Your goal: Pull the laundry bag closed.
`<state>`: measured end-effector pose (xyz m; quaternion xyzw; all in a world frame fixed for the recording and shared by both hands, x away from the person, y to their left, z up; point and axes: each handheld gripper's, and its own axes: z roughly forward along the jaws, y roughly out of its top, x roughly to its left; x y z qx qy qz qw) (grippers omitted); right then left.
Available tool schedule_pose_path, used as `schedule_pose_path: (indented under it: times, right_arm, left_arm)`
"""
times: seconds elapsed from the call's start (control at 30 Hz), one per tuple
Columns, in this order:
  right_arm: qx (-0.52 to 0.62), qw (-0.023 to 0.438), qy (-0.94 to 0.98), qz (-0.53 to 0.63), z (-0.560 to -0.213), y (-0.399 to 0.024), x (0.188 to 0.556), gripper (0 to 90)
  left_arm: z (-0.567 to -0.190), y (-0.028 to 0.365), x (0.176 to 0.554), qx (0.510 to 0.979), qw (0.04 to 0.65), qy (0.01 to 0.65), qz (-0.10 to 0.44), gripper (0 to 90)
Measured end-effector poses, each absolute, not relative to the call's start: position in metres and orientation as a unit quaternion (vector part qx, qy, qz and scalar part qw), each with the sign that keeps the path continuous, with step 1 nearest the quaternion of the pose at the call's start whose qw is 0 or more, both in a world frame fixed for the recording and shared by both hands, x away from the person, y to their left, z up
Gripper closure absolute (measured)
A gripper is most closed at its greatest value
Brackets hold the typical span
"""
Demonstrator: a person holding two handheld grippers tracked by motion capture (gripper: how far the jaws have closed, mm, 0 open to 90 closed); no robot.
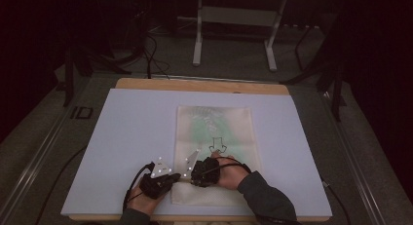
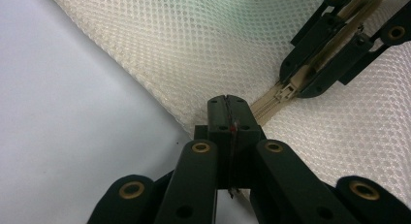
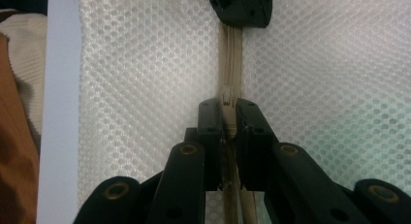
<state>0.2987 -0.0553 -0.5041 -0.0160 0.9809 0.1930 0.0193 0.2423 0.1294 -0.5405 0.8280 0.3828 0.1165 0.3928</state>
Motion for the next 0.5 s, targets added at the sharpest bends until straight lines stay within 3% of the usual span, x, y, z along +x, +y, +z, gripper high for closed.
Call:
schedule_pose_path:
  times: [0.5]
  right_arm:
    - [-0.020,0.018,0.985,0.172,-0.5012,-0.0624,0.2989,82.2]
  left_arm:
    - [-0.5405,0.1293,0.2422,0.828,0.393,0.384,0.116,89.3]
